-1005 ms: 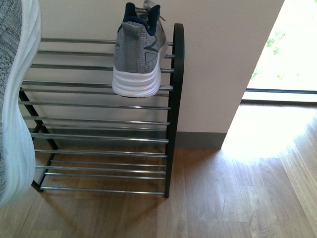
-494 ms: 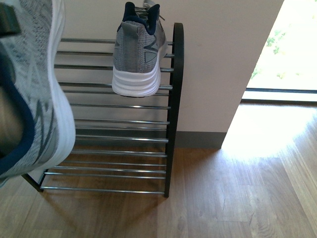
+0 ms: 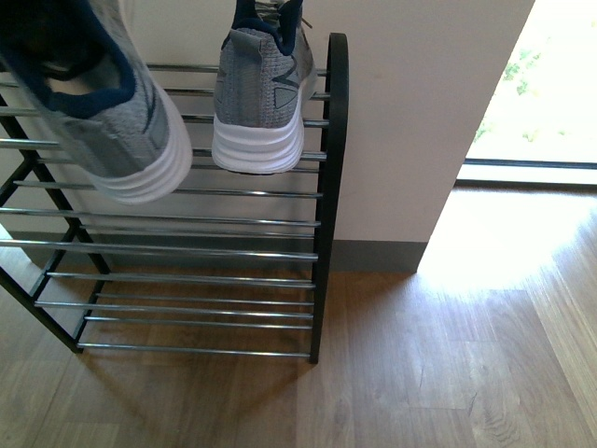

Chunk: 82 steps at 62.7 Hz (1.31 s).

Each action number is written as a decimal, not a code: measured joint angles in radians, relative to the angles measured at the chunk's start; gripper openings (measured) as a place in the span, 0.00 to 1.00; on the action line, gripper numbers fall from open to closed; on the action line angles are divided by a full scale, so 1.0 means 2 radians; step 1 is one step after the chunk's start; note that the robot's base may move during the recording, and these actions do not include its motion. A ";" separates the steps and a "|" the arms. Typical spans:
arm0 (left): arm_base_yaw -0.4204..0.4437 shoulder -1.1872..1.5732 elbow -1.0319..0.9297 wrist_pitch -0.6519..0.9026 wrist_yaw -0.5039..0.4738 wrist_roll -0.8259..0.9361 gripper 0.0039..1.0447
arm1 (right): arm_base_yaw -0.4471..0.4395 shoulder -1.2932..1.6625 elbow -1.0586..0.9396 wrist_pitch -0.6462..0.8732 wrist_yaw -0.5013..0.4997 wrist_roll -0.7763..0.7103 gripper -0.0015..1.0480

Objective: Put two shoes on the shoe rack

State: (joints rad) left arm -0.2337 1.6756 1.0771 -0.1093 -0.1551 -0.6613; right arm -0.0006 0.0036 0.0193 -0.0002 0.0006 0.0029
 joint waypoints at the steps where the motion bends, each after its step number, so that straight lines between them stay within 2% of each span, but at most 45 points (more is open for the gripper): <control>1: 0.000 0.010 0.009 -0.003 0.005 -0.004 0.05 | 0.000 0.000 0.000 0.000 0.000 0.000 0.91; 28: -0.033 0.170 0.204 -0.101 0.013 0.027 0.05 | 0.000 0.000 0.000 0.000 0.000 0.000 0.91; 38: -0.037 0.204 0.245 -0.124 0.022 0.002 0.05 | 0.000 0.000 0.000 0.000 0.000 0.000 0.91; 54: -0.036 0.216 0.265 -0.142 0.022 -0.031 0.05 | 0.000 0.000 0.000 0.000 0.000 0.000 0.91; 82: -0.023 0.192 0.238 -0.166 0.015 -0.059 0.05 | 0.000 0.000 0.000 0.000 0.000 0.000 0.91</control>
State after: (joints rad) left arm -0.2798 2.0605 1.5536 -0.4416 -0.1246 -0.7788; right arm -0.0006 0.0036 0.0193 -0.0002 0.0006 0.0029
